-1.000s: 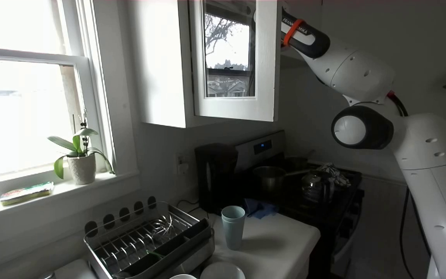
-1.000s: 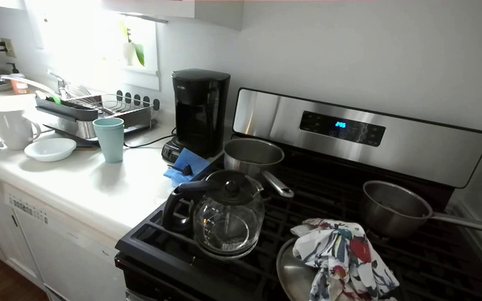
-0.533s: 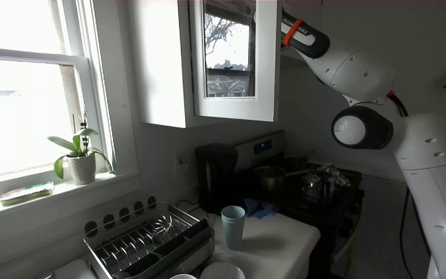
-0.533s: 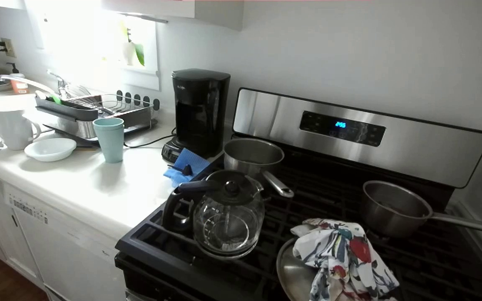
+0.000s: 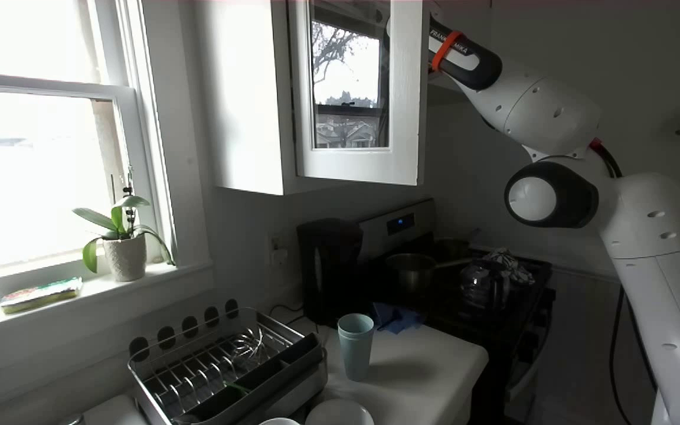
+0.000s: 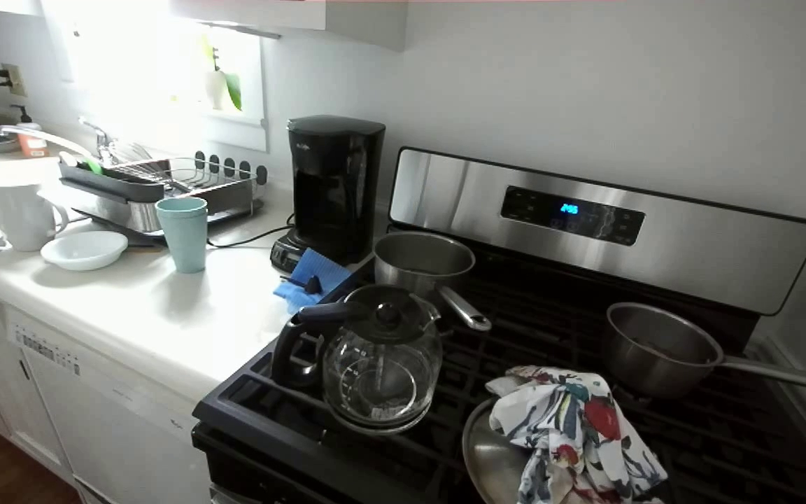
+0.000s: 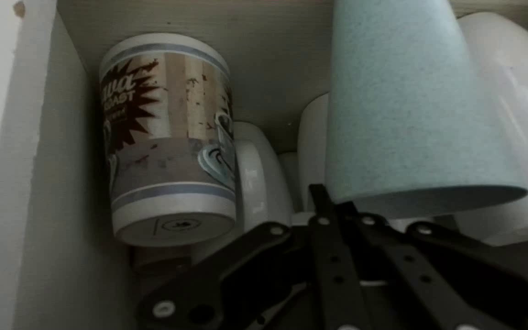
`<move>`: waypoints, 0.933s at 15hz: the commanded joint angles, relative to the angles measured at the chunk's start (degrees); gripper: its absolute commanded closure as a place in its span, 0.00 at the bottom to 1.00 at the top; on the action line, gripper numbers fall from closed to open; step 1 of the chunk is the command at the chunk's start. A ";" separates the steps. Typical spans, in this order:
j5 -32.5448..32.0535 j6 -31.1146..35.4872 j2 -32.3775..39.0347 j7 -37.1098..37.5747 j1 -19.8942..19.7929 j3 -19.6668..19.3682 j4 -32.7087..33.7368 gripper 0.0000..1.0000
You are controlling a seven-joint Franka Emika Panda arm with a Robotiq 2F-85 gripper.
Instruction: Open the glass cabinet door, pick up one blue cup and place it on the bottom shelf of the cabinet door
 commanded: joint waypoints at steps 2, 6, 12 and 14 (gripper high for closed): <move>-2.29 2.39 0.71 -1.89 0.31 -0.90 1.41 0.99; -3.04 2.24 -0.08 -3.11 0.14 -1.04 0.53 0.65; -1.92 0.28 -2.18 -3.75 -1.31 -1.11 -0.46 0.23; -1.04 -1.22 -3.36 -3.94 -1.86 -0.81 -1.00 0.09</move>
